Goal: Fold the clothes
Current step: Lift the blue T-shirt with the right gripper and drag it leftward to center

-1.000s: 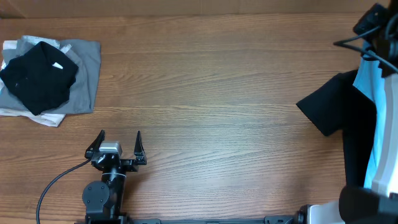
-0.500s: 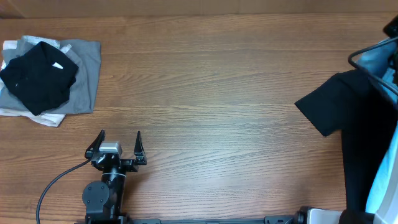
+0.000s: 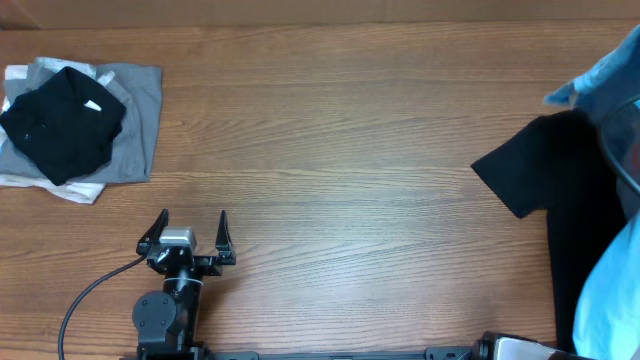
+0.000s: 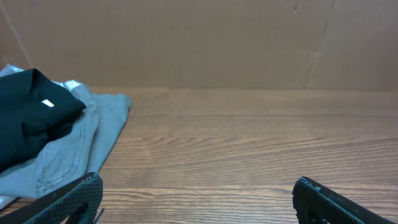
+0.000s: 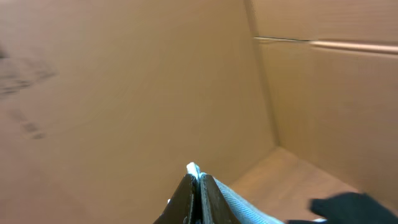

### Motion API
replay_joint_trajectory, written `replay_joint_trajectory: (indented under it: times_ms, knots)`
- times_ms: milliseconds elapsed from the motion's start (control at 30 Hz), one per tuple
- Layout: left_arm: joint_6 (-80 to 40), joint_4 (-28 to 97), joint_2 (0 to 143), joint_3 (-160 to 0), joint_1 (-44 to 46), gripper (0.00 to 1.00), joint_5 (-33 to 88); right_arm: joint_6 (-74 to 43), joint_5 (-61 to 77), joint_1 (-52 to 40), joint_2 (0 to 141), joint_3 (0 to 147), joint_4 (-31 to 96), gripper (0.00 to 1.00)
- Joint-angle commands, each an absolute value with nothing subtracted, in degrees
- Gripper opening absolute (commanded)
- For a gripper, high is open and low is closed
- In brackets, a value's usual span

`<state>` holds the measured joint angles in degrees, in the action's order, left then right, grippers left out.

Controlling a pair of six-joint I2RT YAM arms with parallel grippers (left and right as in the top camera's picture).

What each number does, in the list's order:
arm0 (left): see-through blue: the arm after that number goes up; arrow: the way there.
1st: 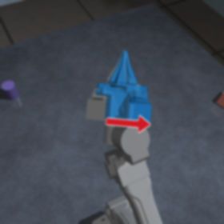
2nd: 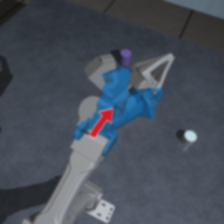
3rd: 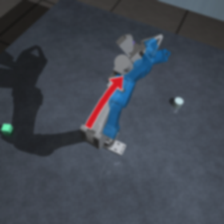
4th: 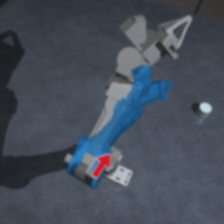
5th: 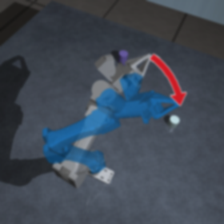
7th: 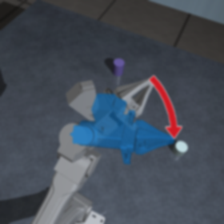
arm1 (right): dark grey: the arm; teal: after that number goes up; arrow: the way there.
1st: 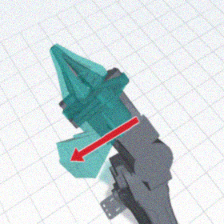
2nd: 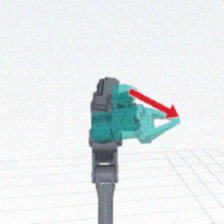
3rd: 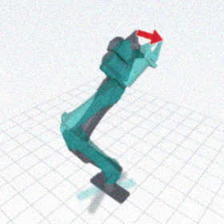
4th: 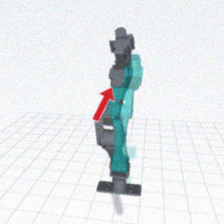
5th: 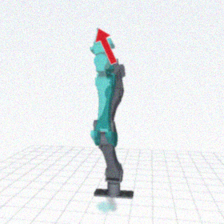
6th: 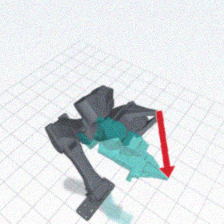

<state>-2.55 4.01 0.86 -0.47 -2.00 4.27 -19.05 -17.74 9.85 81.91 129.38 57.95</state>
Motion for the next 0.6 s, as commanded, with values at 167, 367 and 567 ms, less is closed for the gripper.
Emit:
replay_joint_trajectory:
  times_ms: [167,367,567]
  knots:
    - [-1.3,4.1,0.3,-0.3,-2.2,1.00,4.9,-22.8,5.8,3.9,84.1,131.1,56.0,0.04]
    - [-1.3,4.1,0.3,-0.3,-2.2,1.00,4.9,-24.3,9.5,-6.3,90.7,131.1,53.7,0.04]
    - [-1.3,4.1,0.3,-0.3,-2.2,1.00,4.9,-25.9,10.8,-16.7,99.5,131.1,49.2,0.04]
